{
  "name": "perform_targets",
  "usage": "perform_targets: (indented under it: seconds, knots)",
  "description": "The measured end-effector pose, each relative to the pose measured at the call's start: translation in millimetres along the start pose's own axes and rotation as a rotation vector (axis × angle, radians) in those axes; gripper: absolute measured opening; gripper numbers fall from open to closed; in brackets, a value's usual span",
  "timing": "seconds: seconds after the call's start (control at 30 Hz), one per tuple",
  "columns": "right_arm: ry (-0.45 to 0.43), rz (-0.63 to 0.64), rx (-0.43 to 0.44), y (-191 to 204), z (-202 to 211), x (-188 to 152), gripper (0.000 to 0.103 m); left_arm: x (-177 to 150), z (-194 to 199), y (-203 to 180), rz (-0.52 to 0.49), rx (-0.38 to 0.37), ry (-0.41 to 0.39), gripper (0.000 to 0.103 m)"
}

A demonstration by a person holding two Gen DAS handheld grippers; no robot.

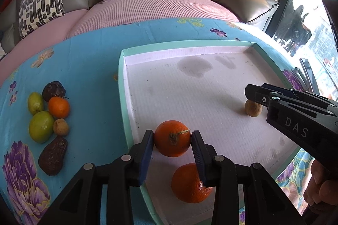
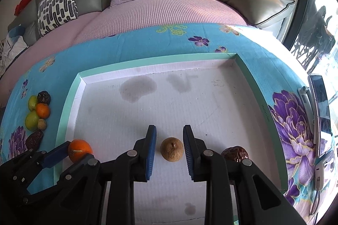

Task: Organize fruits
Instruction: 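Lower the kiwi into the tray with the right gripper while the left gripper releases the mandarin there, then withdraw both grippers from the tray back toward the remaining fruits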

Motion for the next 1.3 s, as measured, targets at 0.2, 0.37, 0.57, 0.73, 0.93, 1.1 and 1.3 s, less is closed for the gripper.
perform_targets:
  seconds: [0.2,0.37,0.57,0.73,0.93,1.1,1.3]
  knots:
    - [-0.025,-0.018,-0.001,-4.1,9.4,2.4,0.027,4.1,11.0,-1.4,-0.008,0.001,-0.028,0.046]
    - [-0.018,-0.020,0.000,-3.6,8.7,1.5,0.027,11.1,22.9,3.3,-0.001,-0.002,-0.059,0.046]
    - [-0.015,-0.040,0.003,-7.0,9.2,0.1,0.027,17.6,28.8,24.9,0.066,0.038,-0.069,0.055]
    - [-0.019,-0.034,0.020,-2.7,10.7,0.0,0.027,21.1,35.6,68.5,0.238,0.102,-0.072,0.055]
    - [-0.045,0.007,0.051,13.3,16.3,2.7,0.027,13.5,44.3,123.5,0.377,0.258,-0.062,0.062]
    - [-0.056,0.035,0.069,24.0,18.8,4.6,0.027,0.8,46.1,154.5,0.472,0.295,-0.032,0.062]
    - [-0.058,0.045,0.067,26.2,19.6,5.0,0.027,-1.5,47.4,155.8,0.478,0.299,-0.034,0.062]
Point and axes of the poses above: each gripper's, at about its wrist camera, not at the fingertips, and z roughly against the way its jaws point, y to its left, x to its top, the point moved 6 cm from there along -z, roughly the way its jaws point, and after that the axes turned 8 degrees about z, right-handed, at the moved point
